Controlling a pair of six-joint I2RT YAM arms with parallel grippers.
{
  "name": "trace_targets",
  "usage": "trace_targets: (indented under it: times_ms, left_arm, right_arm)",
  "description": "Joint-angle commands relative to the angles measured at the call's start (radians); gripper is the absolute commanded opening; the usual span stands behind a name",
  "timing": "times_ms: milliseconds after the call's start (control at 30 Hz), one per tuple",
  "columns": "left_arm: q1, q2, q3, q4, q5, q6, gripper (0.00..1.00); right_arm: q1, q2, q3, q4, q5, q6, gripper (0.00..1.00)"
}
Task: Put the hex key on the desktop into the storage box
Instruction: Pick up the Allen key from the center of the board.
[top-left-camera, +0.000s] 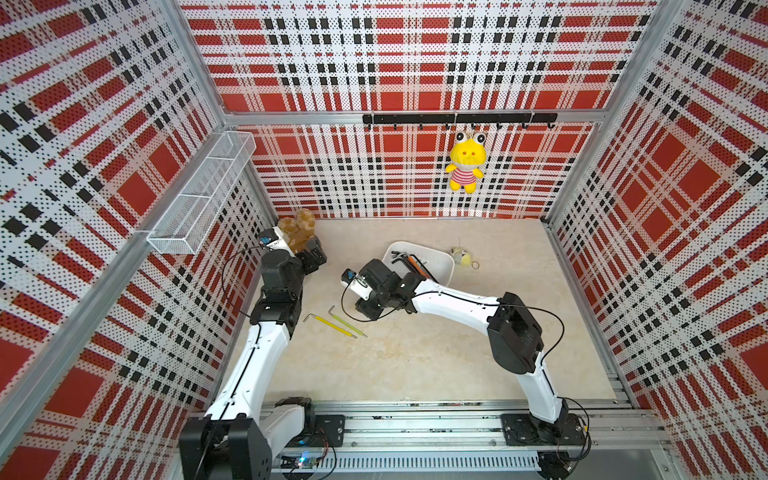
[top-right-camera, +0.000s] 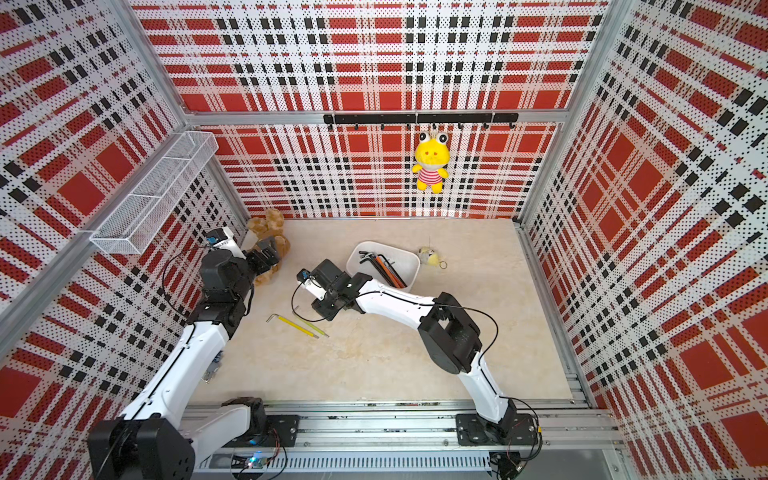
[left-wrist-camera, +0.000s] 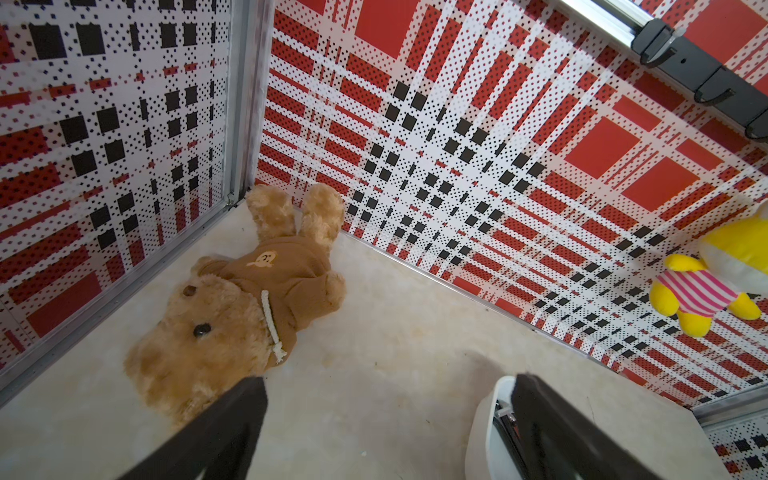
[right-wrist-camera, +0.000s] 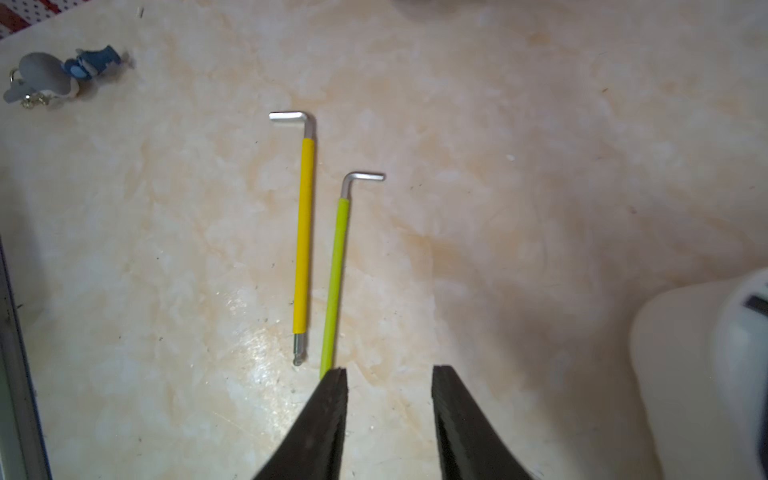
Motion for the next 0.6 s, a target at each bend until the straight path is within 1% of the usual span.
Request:
trace_targets:
  times_ms: [0,300,567]
  left_arm:
    - [0.013,-0.016,-0.014,0.028,-0.009,-0.009,0.99]
    - [0.013,-0.012,-0.021,0.034,-0.003,-0.010,0.99]
    - [0.012,-0.012,-0.024,0.039,-0.001,-0.012,0.99]
  right_arm:
    - [0.018,0.059,0.048,0.000,-0.032,0.040,0.41]
    - [0.067,0.167,0.146,-0.043,-0.016,0.053,0.39]
    - [0.091,0.223,0.203,-0.071,-0.003,0.057,0.38]
